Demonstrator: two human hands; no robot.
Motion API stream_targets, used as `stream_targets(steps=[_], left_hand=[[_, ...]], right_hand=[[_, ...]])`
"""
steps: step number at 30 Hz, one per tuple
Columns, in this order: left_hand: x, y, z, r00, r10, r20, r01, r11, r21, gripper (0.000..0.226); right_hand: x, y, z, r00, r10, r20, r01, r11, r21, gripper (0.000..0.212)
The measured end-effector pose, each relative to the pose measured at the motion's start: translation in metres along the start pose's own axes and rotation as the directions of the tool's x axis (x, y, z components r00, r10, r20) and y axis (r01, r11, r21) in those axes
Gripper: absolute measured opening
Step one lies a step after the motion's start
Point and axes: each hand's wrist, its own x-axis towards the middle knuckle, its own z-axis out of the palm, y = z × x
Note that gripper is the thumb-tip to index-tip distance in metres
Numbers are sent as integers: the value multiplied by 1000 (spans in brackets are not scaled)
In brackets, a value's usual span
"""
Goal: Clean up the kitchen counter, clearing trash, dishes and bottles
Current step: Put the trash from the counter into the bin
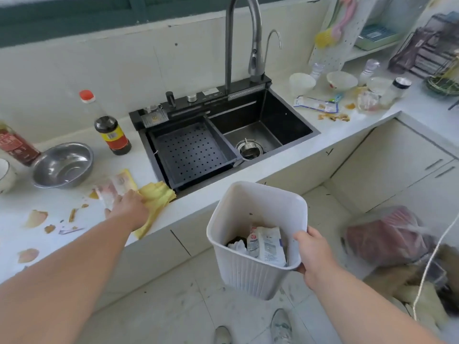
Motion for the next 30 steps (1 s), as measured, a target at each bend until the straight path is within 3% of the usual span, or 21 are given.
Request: stream_targets(steps=[7, 11, 14, 19, 26, 30], left_hand=[[-28, 22, -1, 989, 90, -116, -88, 996, 18, 52], [-99, 65, -9, 896, 308, -321, -361, 925, -119, 66], [-164, 109, -10, 789, 496, -363, -587, 782, -209, 67], [-217, 200, 2, 621, 750, -228, -769, 527, -362, 60], [-204, 349, 31, 590, 807, 15, -753, 557, -351, 52], [-196, 435, 53, 631, 773, 63, -705, 606, -369, 40]], right_hand=[[0, -7, -11, 990, -36, -134, 55, 988, 144, 34], [3, -15, -21, 982, -61, -179, 94, 978, 186, 33], [8, -23, -28, 979, -66, -195, 103, 977, 188, 33], [32, -42, -58, 973, -46, -227, 91, 977, 192, 32], [106, -76, -134, 963, -45, -264, 103, 972, 211, 32], [162, -110, -191, 961, -64, -269, 129, 964, 231, 29]])
